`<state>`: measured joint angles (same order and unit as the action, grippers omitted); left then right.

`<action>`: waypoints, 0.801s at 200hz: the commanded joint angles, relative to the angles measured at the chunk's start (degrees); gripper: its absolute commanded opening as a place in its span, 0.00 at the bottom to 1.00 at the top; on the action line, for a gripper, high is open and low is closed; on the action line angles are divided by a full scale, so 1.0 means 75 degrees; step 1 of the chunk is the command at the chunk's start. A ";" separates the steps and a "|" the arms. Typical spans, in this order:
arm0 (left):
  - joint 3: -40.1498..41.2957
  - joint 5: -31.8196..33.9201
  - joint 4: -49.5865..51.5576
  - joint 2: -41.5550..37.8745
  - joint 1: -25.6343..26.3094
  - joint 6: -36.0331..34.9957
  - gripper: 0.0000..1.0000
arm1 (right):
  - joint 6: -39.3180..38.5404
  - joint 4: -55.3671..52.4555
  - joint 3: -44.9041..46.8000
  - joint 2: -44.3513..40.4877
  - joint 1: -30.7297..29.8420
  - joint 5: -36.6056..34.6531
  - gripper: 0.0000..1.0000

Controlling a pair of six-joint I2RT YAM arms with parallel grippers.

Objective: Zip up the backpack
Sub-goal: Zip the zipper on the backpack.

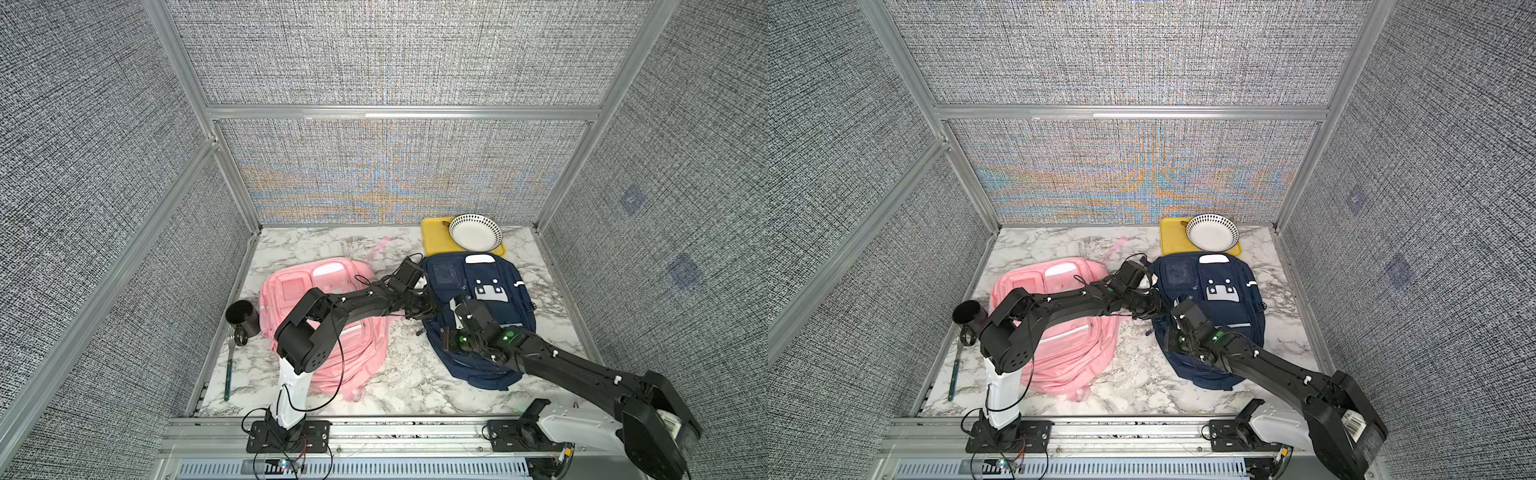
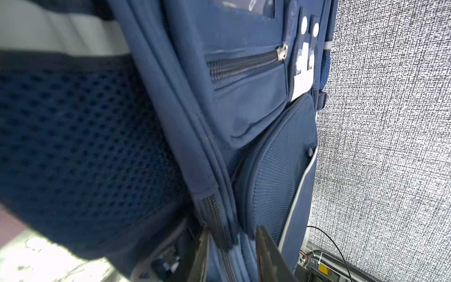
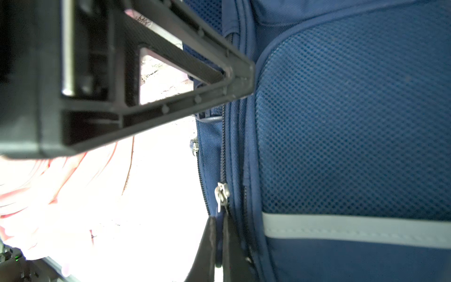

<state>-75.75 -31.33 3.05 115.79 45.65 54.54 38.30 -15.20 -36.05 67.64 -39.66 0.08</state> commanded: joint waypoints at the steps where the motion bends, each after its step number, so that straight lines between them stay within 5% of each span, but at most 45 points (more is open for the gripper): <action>1: -0.0098 0.0018 -0.0102 0.0167 0.0007 0.0038 0.35 | -0.0006 0.0275 -0.0031 -0.0030 -0.0026 -0.0081 0.00; 51: -0.0187 0.0063 -0.0166 0.0399 0.0019 0.0109 0.28 | -0.0030 0.0479 0.0016 -0.0090 -0.0068 0.0062 0.00; 97: -0.0404 0.0126 -0.0257 0.0455 0.0007 0.0168 0.00 | 0.0113 0.0392 0.0261 -0.0015 -0.0144 0.0171 0.00; 160: -0.0473 0.0021 -0.0781 0.0511 -0.0056 0.0627 0.00 | 0.0458 -0.0077 0.0458 -0.0113 -0.0150 0.0201 0.00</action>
<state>-79.29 -31.53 3.07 119.28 45.74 56.86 40.21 -13.45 -33.34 67.44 -40.62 0.51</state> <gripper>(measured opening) 0.093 0.080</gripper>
